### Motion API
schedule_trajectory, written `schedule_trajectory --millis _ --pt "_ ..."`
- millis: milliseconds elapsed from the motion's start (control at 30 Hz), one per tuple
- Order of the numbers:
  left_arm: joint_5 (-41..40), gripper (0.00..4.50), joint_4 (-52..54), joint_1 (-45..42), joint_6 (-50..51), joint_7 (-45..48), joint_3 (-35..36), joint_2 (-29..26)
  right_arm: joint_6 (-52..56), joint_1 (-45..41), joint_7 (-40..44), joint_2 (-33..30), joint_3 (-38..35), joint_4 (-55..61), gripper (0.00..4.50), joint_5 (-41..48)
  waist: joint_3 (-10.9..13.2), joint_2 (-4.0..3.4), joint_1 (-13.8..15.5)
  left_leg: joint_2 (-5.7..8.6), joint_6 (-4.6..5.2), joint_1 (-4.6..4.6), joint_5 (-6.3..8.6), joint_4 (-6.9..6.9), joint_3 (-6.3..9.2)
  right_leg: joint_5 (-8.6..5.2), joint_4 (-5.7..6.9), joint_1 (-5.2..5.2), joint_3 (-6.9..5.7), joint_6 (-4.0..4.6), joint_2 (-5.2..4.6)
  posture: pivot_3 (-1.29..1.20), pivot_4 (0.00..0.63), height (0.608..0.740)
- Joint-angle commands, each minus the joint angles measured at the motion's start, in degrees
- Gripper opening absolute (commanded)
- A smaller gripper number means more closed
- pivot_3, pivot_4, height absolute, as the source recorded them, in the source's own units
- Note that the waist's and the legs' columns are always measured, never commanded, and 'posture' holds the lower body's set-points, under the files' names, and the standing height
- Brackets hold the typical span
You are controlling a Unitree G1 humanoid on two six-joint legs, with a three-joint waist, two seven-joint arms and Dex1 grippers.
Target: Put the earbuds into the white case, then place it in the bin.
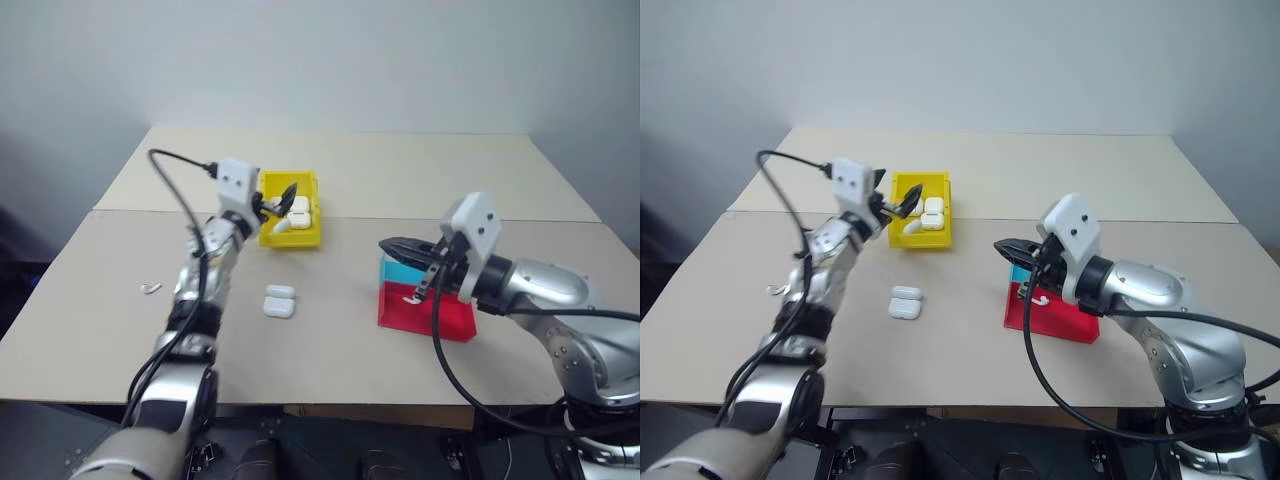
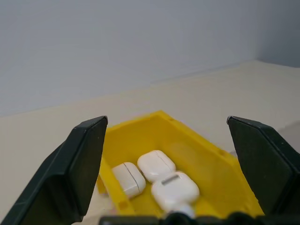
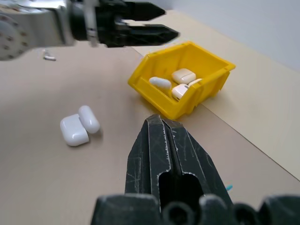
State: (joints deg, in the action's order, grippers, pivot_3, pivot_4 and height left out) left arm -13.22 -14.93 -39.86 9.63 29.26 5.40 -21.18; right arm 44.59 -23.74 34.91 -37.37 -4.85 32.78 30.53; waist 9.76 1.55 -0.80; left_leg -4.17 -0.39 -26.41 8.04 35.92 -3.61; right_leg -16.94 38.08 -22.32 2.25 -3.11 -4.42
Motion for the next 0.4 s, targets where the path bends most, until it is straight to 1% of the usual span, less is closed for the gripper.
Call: schedule_trajectory --millis 33,100,200,300,400 --pt "-8.59 4.44 25.92 11.62 11.99 7.25 2.12 -8.59 -6.96 2.54 2.24 -1.04 0.41 -2.22 0.0 -3.34 0.0 0.0 -0.34 -0.03 -0.01 0.01 0.0 0.0 -0.02 0.0 -0.01 0.0 0.01 0.0 0.01 0.0 0.15 0.74" --pt "-14.3 4.44 37.5 20.7 17.33 9.29 6.31 -13.61 -10.17 4.52 4.41 -1.94 0.82 -3.97 0.0 -4.76 0.0 0.0 -0.38 -0.07 -0.01 0.07 0.0 -0.01 -0.03 0.0 0.0 0.04 0.01 0.01 0.01 0.0 0.15 0.74" --pt "-21.41 4.44 49.26 32.09 23.06 10.42 13.76 -18.28 -11.69 6.56 8.88 -2.93 -1.51 -5.3 0.0 -1.98 0.0 0.0 0.18 -0.13 -0.01 0.14 0.0 0.01 -0.05 0.0 -0.01 0.1 -0.02 0.04 0.0 0.0 0.15 0.74" --pt "-27.19 4.44 56.28 38.68 27.01 9.55 19.21 -20.3 -12.53 8.08 12.94 -4.88 -4.53 -6.1 0.0 0.24 -0.01 0.02 0.61 -0.13 -0.01 0.23 0.0 0.04 -0.07 0.01 -0.04 0.21 -0.02 0.07 -0.02 0.0 0.15 0.74" --pt "-29.41 4.44 61.47 43.63 29.63 8.05 24.02 -22.36 -11.67 8.03 16.65 -8.47 -7.05 -7.09 0.0 2.09 -0.03 0.05 0.65 -0.15 -0.01 0.25 0.01 0.04 -0.09 0.0 -0.08 0.22 -0.01 0.11 -0.01 0.0 0.15 0.74"
